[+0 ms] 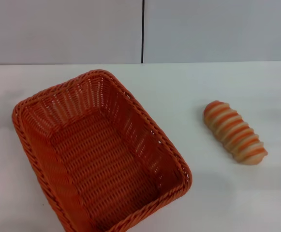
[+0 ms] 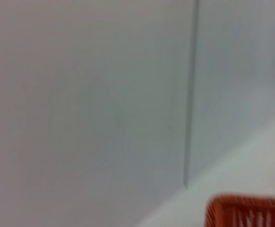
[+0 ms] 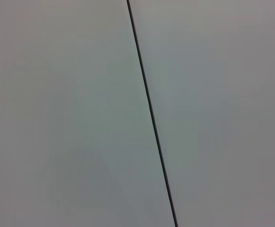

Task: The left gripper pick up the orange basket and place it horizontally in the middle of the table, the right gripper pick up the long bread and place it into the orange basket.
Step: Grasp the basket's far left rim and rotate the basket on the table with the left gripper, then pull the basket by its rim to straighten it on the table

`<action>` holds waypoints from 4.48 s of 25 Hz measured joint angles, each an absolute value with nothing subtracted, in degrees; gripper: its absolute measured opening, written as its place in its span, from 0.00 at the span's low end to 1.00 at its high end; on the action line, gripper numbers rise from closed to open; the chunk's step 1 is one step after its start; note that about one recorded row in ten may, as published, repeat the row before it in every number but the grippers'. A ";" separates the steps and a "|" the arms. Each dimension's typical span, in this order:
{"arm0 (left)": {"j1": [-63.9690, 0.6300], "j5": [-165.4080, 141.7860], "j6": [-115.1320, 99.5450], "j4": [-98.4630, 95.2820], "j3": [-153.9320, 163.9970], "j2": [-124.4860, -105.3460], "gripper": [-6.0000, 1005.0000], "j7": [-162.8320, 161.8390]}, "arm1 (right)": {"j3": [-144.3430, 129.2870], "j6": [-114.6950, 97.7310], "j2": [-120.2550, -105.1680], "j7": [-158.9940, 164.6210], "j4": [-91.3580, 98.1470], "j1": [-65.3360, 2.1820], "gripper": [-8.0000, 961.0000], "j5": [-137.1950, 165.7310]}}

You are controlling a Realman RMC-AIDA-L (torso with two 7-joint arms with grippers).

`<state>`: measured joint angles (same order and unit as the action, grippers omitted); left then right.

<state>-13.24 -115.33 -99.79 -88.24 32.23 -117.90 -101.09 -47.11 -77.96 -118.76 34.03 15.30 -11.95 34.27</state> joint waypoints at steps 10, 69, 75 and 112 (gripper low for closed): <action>-20.70 -133.14 -94.01 -97.06 50.32 -118.43 0.62 -111.78 | -47.11 -79.61 -119.00 34.37 14.40 -12.37 0.68 34.28; -36.32 -165.50 -82.92 -78.71 88.42 -119.09 0.60 -127.11 | -47.15 -81.83 -118.64 34.46 11.92 -15.35 0.68 34.67; -37.82 -165.48 -85.07 -78.87 88.99 -119.09 0.43 -129.12 | -47.17 -81.83 -118.58 35.02 12.95 -15.39 0.68 34.64; -30.60 -162.06 -93.43 -85.50 72.26 -119.09 0.17 -165.03 | -47.38 -72.21 -112.09 50.42 29.66 -22.35 0.68 47.53</action>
